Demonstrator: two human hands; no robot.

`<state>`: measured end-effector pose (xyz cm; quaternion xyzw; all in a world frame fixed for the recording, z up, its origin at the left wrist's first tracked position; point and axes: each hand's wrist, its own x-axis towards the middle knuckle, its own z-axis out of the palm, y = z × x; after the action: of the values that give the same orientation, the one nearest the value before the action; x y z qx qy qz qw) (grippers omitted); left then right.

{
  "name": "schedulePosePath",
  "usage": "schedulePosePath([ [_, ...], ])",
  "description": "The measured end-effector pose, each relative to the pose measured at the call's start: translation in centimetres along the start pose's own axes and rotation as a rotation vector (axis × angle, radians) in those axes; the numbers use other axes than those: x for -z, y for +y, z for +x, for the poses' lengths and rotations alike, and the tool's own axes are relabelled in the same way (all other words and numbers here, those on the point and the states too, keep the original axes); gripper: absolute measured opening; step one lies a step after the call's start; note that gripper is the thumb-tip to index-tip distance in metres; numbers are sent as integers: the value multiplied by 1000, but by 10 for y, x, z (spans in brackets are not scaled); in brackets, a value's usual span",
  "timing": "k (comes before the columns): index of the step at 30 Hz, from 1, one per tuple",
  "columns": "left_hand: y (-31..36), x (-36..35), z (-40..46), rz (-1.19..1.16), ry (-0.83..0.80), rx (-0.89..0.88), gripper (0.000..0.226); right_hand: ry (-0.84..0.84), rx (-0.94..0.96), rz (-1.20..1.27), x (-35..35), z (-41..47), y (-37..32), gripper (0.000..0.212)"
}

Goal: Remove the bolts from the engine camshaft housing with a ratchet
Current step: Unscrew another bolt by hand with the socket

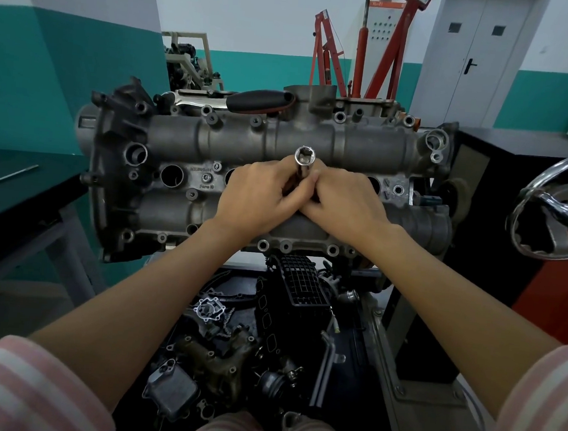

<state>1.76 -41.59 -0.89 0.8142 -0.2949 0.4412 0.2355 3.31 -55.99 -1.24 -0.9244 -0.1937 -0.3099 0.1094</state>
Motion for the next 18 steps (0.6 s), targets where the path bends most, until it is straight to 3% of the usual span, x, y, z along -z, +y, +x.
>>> schedulePosePath([
  [3,1,0,0,3,6,-1,25,11,-10,21,1,0,0,10],
  [5,1,1,0,16,6,-4,22,28,-15,37,1,1,0,17],
  [10,-1,-2,-1,23,0,-29,33,18,-5,24,2,0,0,12],
  [14,-3,-5,0,35,48,-29,55,9,6,47,2,1,0,14],
  [18,-3,-6,0,43,46,-28,56,0,1,52,2,1,1,14],
])
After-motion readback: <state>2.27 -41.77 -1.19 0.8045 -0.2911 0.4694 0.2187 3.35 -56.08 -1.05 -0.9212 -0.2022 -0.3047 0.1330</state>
